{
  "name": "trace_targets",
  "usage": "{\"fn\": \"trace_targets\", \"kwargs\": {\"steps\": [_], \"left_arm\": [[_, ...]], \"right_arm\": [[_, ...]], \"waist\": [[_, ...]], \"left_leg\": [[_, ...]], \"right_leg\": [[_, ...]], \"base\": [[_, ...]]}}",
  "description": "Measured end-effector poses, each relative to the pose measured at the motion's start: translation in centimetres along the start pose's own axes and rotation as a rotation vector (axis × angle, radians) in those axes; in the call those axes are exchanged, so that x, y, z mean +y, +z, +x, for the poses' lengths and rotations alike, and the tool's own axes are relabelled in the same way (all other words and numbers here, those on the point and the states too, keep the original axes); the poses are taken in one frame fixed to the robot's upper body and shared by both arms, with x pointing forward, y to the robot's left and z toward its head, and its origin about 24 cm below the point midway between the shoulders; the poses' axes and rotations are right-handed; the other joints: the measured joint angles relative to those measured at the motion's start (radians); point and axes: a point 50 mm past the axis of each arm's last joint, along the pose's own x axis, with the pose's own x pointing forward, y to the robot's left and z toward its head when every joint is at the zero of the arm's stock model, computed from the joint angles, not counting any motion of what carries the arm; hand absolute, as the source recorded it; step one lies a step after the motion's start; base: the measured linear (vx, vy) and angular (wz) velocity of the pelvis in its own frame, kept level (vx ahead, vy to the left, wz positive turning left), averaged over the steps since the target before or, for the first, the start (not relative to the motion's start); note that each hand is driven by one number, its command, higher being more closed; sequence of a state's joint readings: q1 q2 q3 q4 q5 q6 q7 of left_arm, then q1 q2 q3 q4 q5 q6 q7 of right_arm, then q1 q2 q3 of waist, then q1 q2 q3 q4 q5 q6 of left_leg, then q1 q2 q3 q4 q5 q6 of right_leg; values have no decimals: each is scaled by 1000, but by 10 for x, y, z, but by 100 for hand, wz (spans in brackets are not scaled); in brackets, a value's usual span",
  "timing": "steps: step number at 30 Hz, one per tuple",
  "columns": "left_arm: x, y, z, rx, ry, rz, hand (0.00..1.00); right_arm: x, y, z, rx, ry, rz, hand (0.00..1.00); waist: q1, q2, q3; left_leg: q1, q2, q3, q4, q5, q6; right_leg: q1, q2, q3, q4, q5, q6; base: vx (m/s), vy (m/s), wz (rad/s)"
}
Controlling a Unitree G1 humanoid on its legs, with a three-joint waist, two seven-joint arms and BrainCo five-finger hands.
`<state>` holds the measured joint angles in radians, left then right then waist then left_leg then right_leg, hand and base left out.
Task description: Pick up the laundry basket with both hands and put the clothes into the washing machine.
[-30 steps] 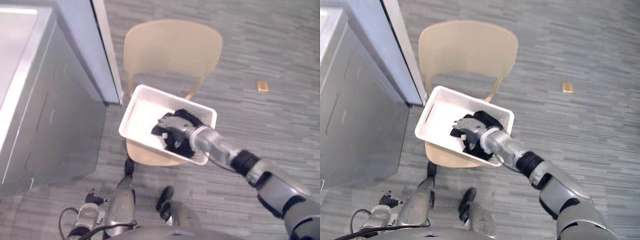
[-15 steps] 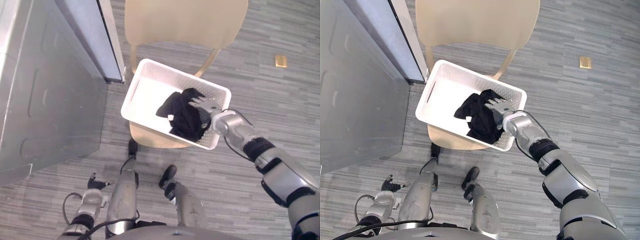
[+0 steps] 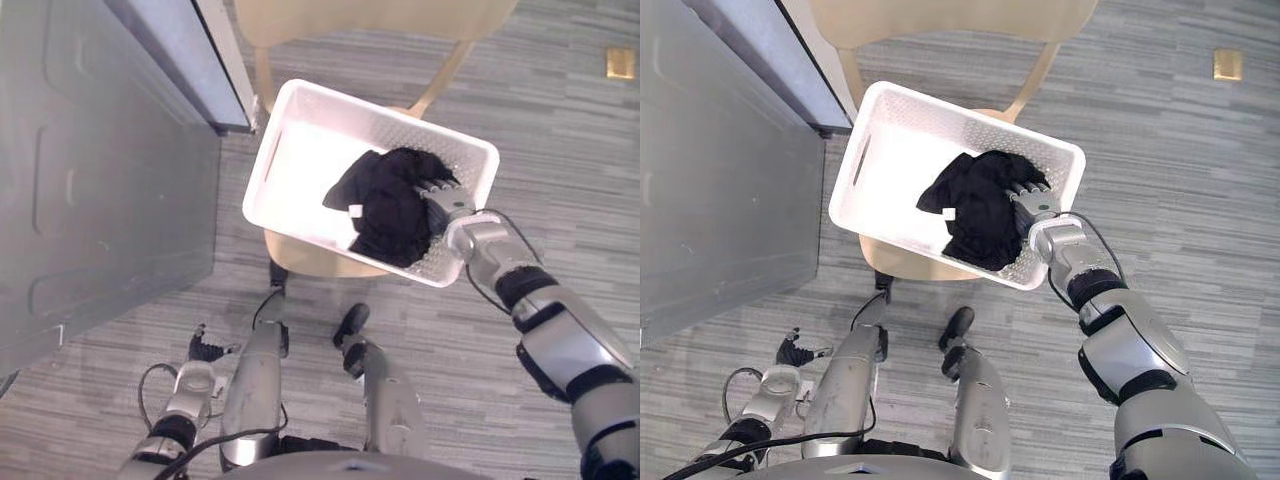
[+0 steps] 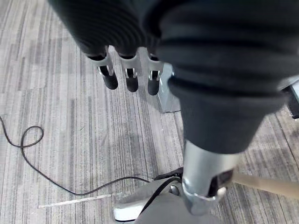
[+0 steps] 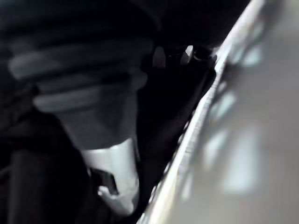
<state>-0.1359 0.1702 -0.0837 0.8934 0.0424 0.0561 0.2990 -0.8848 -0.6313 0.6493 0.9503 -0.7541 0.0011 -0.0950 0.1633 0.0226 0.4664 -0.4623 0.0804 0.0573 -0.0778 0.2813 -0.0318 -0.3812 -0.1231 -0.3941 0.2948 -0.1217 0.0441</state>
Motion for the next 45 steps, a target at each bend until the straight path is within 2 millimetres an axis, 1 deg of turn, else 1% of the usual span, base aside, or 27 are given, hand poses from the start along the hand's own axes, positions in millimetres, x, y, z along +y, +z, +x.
{"fn": "trace_targets", "kwargs": {"steps": [4,8,11,14,15,18,21,24,28,31,34,37,39,40,41,45], "left_arm": [[-6,3,-1,-7,-12,-12,0],[-9,7,-1,-13,-16,-21,0],[-10,10,0,-19,-8,-23,0],[-10,15,0,-32,0,-29,0],[-10,18,1,-40,-1,-39,0],[-11,22,1,-51,-3,-45,0],[-12,22,1,-52,-3,-45,0],[-12,22,0,-52,-3,-45,0],[-12,22,0,-52,1,-42,0],[-12,22,0,-48,1,-53,0],[-13,22,0,-44,-1,-61,0],[-13,21,0,-38,5,-61,0],[-13,21,0,-29,9,-75,0],[-13,20,0,-24,12,-86,0],[-13,20,0,-16,13,-98,0],[-12,18,0,10,26,-143,0]], "right_arm": [[-7,-5,2,42,-23,20,0],[-3,-2,3,70,-49,50,0],[-9,-4,4,82,-84,71,0],[-9,-5,4,87,-100,73,0],[-10,-5,4,92,-107,80,100],[-11,-5,4,106,-123,106,100],[-19,-2,7,110,-150,124,100],[-22,-2,7,110,-158,124,100],[-28,-1,9,106,-171,126,100],[-28,2,10,98,-169,129,100],[-21,5,9,95,-140,147,100],[-16,6,8,139,-156,398,100],[-7,7,6,210,-184,698,100],[-5,8,6,222,-192,773,100],[-1,14,4,236,-213,932,100],[18,39,-4,255,-221,1413,100]], "waist": [[4,1,1],[11,16,8],[13,18,9],[13,20,10],[11,23,11],[14,25,11],[16,26,11],[21,26,11],[24,26,11],[27,26,11],[35,26,11],[33,26,11],[32,27,11],[31,27,11],[28,27,11],[19,26,11]], "left_leg": [[-12,0,-5,0,0,0],[-20,1,-8,0,0,-1],[-33,0,-10,0,2,-3],[-36,1,-17,0,3,-4],[-41,1,-25,0,5,-7],[-44,2,-30,0,6,-9],[-44,2,-31,0,6,-10],[-45,2,-33,0,3,-14],[-46,2,-39,0,7,-10],[-48,1,-51,0,9,-12],[-49,1,-59,0,9,-13],[-48,0,-74,0,16,-21],[-44,0,-86,0,16,-22],[-42,0,-86,0,16,-22],[-39,1,-86,0,16,-23],[-19,3,-76,0,11,-29]], "right_leg": [[-8,3,-3,-4,0,0],[-12,5,-5,-7,0,0],[-25,7,-6,-5,0,0],[-27,9,-10,-5,-2,-3],[-27,9,-16,-5,-3,-4],[-30,10,-20,0,-6,-6],[-32,10,-21,4,-8,-7],[-32,10,-23,5,-9,-7],[-31,9,-28,7,-12,-8],[-31,10,-35,9,-16,-8],[-29,10,-38,16,-21,-9],[-25,8,-45,21,-25,-9],[-25,4,-46,34,-33,-11],[-25,3,-45,37,-35,-11],[-26,1,-45,40,-39,-11],[-21,-1,-28,54,-42,-11]], "base": [[9,-6,0],[7,-8,0],[0,0,0],[16,-23,4],[20,-32,10],[11,-32,5],[0,0,0],[10,-11,1],[34,-33,4],[32,-38,6],[46,-52,5],[32,-44,7],[15,-57,5],[2,-49,1],[-9,-49,0],[0,-48,-8]]}}
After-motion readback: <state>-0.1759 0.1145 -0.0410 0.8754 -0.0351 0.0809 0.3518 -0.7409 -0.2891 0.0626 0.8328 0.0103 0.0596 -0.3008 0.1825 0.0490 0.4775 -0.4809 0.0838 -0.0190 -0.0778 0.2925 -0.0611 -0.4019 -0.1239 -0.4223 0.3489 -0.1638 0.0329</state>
